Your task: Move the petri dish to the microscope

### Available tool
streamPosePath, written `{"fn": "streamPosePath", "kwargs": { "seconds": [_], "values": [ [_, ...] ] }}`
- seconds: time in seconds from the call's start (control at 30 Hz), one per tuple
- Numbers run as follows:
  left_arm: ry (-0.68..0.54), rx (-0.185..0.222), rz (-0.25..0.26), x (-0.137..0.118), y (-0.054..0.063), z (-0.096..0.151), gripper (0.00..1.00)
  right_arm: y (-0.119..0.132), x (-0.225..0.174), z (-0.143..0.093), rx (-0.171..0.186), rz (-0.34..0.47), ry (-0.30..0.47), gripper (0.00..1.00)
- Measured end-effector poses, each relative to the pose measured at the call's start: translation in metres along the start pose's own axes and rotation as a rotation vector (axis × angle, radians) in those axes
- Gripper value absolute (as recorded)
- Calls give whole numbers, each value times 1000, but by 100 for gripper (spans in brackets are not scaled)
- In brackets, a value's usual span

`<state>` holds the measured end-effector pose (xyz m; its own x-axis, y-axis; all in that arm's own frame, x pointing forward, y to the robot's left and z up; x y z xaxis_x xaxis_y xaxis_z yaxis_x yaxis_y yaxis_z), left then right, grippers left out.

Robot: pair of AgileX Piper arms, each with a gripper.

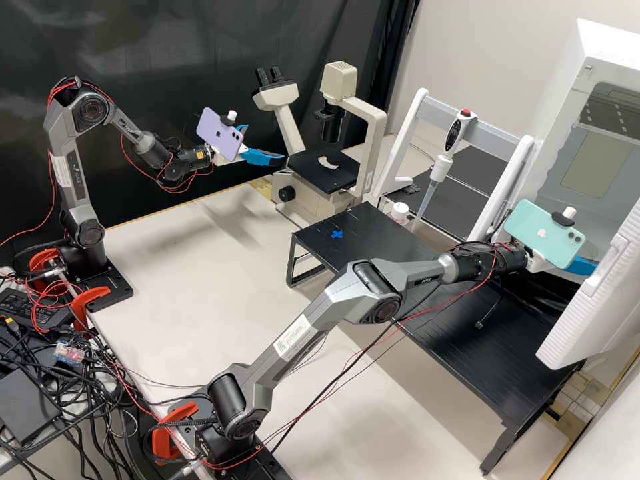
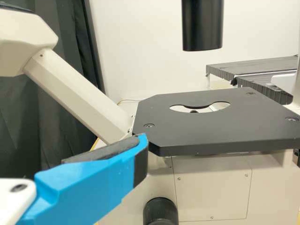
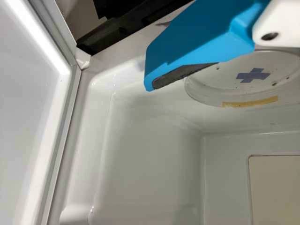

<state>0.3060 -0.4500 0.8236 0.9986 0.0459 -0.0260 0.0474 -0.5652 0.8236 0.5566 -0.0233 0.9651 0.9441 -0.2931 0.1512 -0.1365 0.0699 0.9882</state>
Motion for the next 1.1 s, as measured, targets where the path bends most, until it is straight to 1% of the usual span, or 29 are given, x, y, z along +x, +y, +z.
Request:
{"fn": "streamPosePath", "kwargs": {
  "seconds": [0.17,0.2,0.23,0.33,0.4,0.43,0.47,0.5,0.67,0.77,0.83,0.87,0.93,1.0,1.07,1.1],
  "values": [
    [0,0,0,0,0,0,100,-2,-1,2,-26,-17,-19,100],
    [0,0,0,0,0,0,100,-2,-2,2,-26,-21,-23,100],
    [0,0,0,0,0,0,100,0,-3,1,-36,-22,-24,100],
    [0,0,0,0,0,0,100,3,-7,1,-44,-32,-24,100],
    [0,0,0,0,0,0,100,7,-11,2,-61,-37,-20,100],
    [0,0,0,0,0,0,100,11,-12,3,-81,-37,-17,100],
    [0,0,0,0,0,0,100,12,-13,3,-85,-38,-15,100],
    [0,0,0,0,0,0,100,17,-15,4,-99,-36,-13,100],
    [0,0,0,0,0,0,100,33,-21,2,-104,-13,-6,100],
    [0,0,0,0,0,0,100,38,-23,0,-108,-11,7,100],
    [0,0,0,0,0,0,100,40,-23,-2,-116,-22,27,100],
    [0,0,0,0,0,0,100,40,-23,-3,-105,-29,35,100],
    [0,0,0,0,0,0,100,40,-22,-8,-104,-49,62,100],
    [0,0,0,0,0,0,100,39,-20,-11,-89,-83,86,100],
    [0,0,0,0,0,0,100,36,-17,-13,-70,-118,101,100],
    [0,0,0,0,0,0,100,35,-15,-14,-52,-134,106,100]
  ]
}}
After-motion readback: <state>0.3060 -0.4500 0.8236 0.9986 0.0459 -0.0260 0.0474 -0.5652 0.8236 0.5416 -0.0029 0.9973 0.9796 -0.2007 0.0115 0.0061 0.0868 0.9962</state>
